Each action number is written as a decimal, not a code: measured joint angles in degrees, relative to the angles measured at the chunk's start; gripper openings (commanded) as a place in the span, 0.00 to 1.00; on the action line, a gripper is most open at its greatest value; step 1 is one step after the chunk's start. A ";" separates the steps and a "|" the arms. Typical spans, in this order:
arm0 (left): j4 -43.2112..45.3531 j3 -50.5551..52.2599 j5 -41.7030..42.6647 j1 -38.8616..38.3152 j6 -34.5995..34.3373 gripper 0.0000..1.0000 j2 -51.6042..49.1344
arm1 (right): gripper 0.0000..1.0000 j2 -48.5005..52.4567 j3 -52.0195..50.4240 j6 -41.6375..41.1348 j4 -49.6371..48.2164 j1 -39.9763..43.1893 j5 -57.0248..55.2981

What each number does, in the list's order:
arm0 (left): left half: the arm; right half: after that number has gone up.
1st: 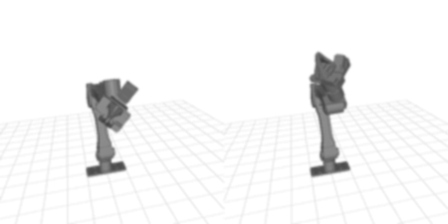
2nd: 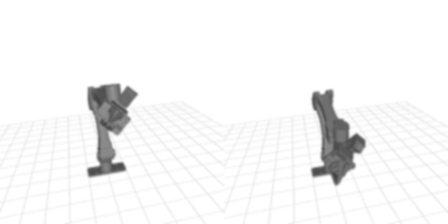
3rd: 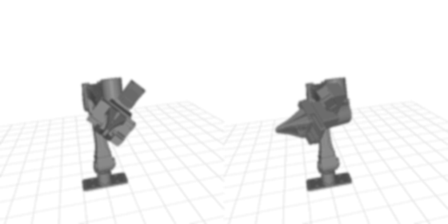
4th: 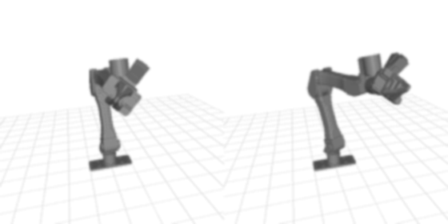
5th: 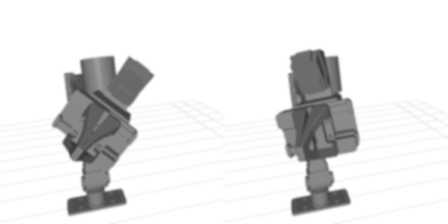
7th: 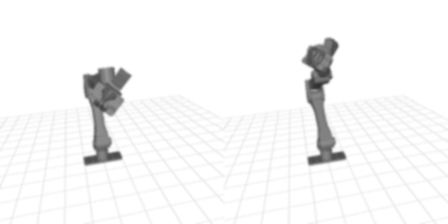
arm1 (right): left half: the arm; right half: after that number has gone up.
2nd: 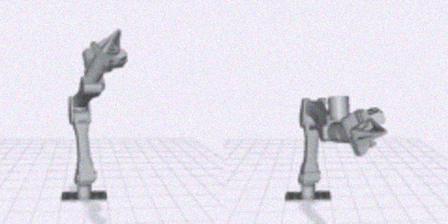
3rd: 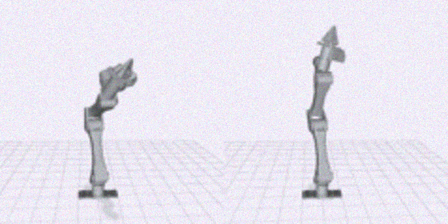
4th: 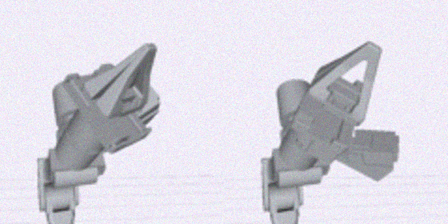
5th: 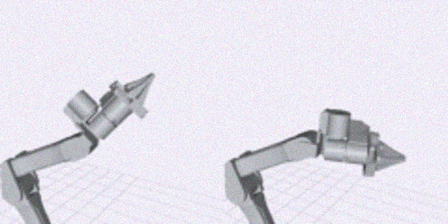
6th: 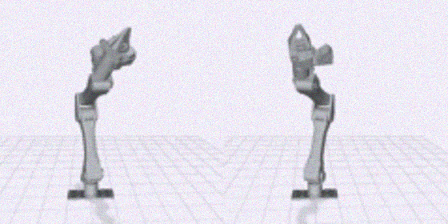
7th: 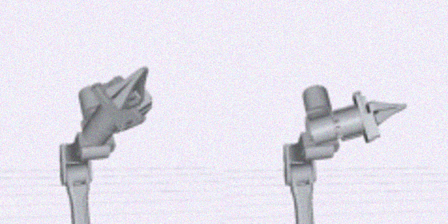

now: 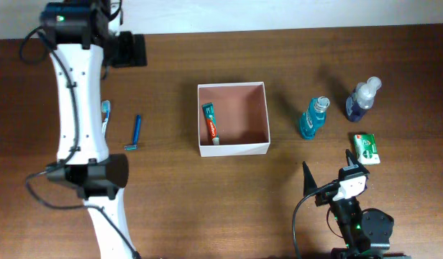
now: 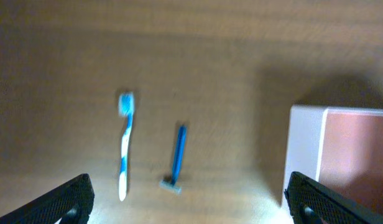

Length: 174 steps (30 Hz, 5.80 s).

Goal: Pack container
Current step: 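Move the left gripper back over the blue razor, then lower the left gripper and grasp the blue razor handle, then lift the razor and carry it over the pink box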

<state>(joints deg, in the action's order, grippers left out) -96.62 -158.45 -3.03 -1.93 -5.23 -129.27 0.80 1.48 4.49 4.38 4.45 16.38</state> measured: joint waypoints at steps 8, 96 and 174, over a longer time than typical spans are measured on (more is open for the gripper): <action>-0.11 19.87 0.48 2.80 1.20 0.99 9.68 | 0.98 0.00 0.00 0.00 -0.02 0.00 -0.02; 39.21 67.38 3.67 3.85 8.72 0.98 7.50 | 0.98 0.00 0.00 0.00 0.00 0.00 -0.02; 9.60 30.77 15.82 -9.20 7.78 0.07 4.00 | 0.98 0.00 0.00 -0.02 -0.02 0.00 -0.02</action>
<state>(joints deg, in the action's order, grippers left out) -87.02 -127.68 12.80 -11.14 2.55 -125.27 0.80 1.48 4.47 4.36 4.45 16.36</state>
